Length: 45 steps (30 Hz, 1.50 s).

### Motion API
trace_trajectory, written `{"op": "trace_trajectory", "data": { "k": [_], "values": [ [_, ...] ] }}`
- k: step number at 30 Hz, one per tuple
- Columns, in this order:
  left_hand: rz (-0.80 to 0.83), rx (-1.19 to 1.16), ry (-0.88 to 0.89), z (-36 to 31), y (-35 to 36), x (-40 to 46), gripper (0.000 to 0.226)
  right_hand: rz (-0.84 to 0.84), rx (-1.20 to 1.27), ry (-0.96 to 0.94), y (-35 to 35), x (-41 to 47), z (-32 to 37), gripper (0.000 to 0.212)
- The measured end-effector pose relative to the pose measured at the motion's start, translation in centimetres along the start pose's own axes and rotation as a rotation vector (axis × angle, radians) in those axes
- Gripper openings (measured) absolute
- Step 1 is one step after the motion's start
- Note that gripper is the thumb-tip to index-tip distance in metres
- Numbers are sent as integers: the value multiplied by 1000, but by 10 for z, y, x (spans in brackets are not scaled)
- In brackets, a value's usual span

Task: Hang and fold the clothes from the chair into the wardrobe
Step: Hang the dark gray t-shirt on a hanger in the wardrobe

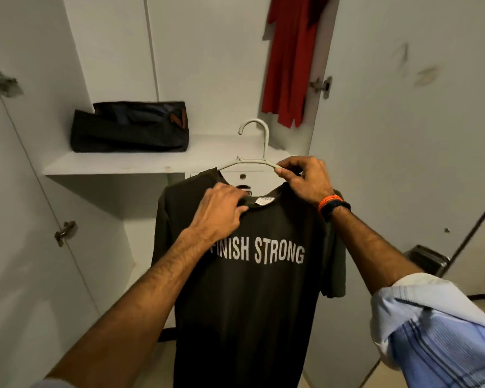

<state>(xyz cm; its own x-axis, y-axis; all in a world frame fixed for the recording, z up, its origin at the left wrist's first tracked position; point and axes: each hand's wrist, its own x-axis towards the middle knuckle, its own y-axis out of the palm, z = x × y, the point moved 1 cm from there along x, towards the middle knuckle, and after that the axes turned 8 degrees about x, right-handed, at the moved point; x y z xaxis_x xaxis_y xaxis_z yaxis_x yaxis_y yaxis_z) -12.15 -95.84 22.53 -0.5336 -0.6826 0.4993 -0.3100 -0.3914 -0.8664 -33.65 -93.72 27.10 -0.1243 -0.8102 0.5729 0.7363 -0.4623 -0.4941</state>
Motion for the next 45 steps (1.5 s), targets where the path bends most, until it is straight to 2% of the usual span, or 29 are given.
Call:
{"op": "trace_trajectory", "data": {
  "k": [3, 17, 28, 30, 36, 45],
  "values": [
    [60, 30, 22, 21, 5, 43, 40, -69, -43, -52, 4, 51, -2, 15],
    [-140, -50, 14, 125, -13, 321, 37, -283, -210, -272, -9, 352, -17, 18],
    [-352, -169, 136, 210, -31, 520, 34, -444, -551, -357, -17, 547, 14, 16],
    [-345, -189, 160, 221, -34, 539, 33, -451, -605, -354, -16, 567, 20, 17],
    [-464, -335, 293, 261, -56, 654, 26, -564, -787, -332, -32, 662, 50, 13],
    [-569, -394, 385, 259, -87, 771, 28, -709, -1004, -349, -79, 743, 73, 14]
  ]
}}
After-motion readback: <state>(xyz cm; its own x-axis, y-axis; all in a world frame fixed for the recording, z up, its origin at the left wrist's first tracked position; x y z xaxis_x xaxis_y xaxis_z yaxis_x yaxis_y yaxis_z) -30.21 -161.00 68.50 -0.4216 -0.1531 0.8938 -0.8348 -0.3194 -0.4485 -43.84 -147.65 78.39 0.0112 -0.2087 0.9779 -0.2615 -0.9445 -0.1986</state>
